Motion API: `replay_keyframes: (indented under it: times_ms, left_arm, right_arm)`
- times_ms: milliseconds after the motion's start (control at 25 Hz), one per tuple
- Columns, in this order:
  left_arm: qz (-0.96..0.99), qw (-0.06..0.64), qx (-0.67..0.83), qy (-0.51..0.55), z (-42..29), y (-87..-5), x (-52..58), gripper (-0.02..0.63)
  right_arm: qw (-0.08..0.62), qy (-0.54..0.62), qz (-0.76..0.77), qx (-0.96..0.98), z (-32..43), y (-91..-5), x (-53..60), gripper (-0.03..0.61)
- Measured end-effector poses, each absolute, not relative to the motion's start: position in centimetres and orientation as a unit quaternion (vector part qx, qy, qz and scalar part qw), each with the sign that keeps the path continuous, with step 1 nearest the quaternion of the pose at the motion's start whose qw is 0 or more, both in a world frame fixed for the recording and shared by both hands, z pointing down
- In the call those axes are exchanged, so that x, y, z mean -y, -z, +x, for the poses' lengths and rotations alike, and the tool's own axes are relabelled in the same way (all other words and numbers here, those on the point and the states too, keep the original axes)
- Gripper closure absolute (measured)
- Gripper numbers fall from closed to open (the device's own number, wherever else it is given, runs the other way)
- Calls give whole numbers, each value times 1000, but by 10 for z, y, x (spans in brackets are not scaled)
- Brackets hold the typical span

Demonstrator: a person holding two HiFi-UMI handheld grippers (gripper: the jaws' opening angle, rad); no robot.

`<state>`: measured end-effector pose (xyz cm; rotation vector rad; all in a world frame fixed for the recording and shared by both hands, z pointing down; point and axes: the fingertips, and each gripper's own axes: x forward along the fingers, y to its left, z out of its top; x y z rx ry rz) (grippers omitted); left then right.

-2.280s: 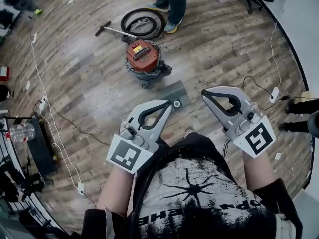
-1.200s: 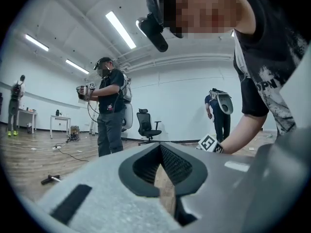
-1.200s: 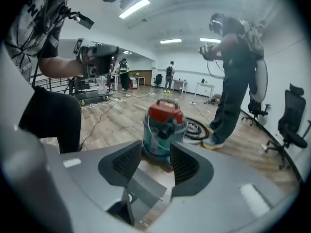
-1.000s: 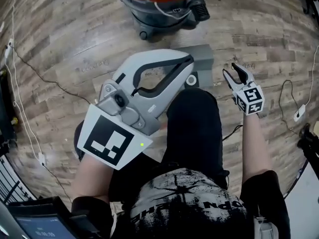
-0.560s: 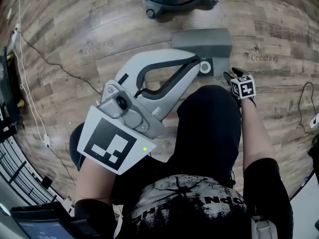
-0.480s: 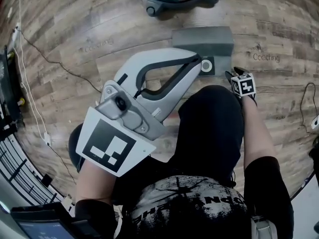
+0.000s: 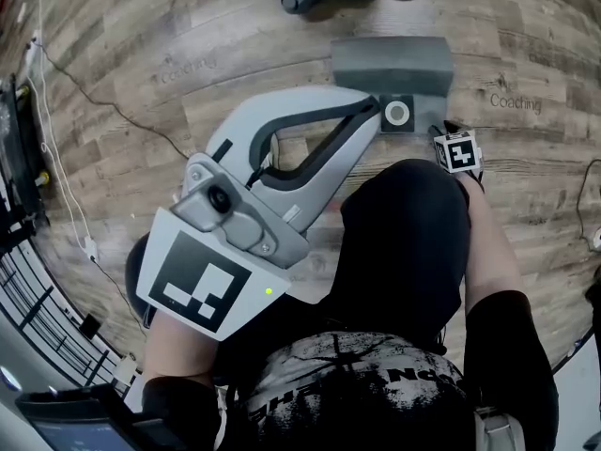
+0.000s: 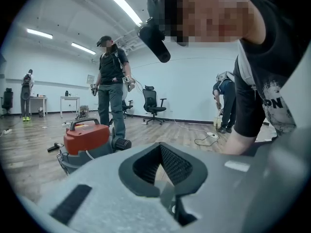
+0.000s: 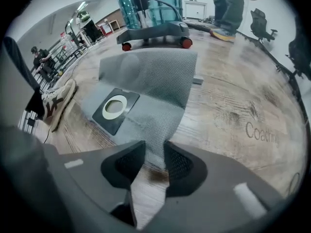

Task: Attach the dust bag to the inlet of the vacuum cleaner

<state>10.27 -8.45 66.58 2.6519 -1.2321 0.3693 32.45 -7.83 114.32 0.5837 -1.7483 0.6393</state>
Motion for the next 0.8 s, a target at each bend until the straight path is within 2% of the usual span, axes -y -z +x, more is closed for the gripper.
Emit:
replay_keyframes:
  times_ms: [320, 800]
  left_arm:
    - [889, 98, 431, -119, 93, -665, 87, 609]
    - [893, 96, 423, -123, 90, -675, 75, 609]
  right_arm:
    - [550, -290, 214, 753, 309, -1139, 72, 538]
    - [447, -345, 171, 807, 270, -1060, 80, 549]
